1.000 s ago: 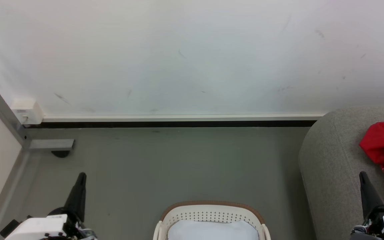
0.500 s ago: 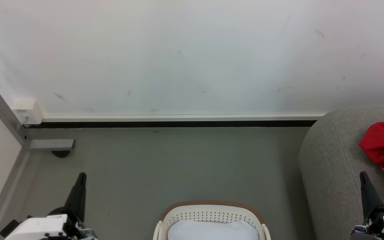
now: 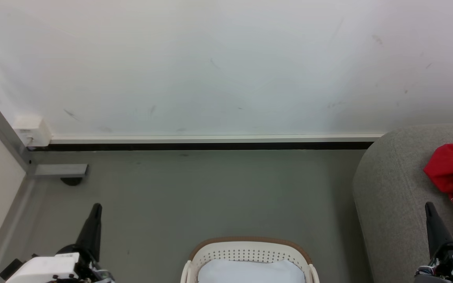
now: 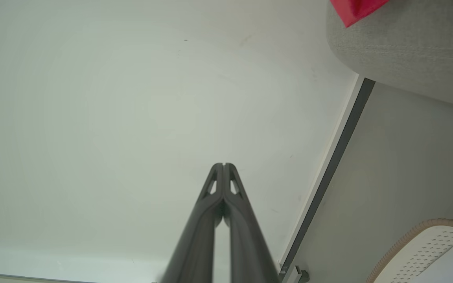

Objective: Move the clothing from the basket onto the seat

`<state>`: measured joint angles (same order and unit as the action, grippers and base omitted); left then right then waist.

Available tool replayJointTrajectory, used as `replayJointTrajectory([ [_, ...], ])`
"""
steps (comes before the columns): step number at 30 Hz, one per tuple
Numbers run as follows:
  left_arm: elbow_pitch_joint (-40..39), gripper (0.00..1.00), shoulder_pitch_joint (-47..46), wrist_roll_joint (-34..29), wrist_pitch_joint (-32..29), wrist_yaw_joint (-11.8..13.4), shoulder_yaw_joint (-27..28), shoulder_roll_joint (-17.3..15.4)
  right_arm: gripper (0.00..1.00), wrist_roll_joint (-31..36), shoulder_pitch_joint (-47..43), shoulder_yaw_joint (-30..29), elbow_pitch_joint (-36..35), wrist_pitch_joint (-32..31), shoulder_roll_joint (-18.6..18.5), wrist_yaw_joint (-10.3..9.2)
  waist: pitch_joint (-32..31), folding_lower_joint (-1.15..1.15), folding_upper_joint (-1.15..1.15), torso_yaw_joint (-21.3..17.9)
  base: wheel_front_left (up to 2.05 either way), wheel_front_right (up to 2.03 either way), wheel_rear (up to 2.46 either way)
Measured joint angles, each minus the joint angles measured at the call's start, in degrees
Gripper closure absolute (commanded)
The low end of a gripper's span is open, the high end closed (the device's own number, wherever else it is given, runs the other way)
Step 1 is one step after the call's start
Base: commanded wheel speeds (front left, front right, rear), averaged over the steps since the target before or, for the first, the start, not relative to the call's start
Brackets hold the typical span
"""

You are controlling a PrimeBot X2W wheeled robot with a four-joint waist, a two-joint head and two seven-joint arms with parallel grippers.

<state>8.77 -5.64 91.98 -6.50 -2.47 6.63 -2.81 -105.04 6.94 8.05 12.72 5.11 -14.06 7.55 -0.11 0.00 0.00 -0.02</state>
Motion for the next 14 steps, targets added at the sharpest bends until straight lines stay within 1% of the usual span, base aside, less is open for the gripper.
replayJointTrajectory([
  [14, -0.01, 1.0, 0.0, 0.0, 0.0, 0.0, 0.0, 0.0, 1.0, -1.44, 0.0, 1.36, -0.42, 1.09, -0.98, 0.0, 0.01, 0.0, 0.0, 0.0, 0.0, 0.0, 0.0],
])
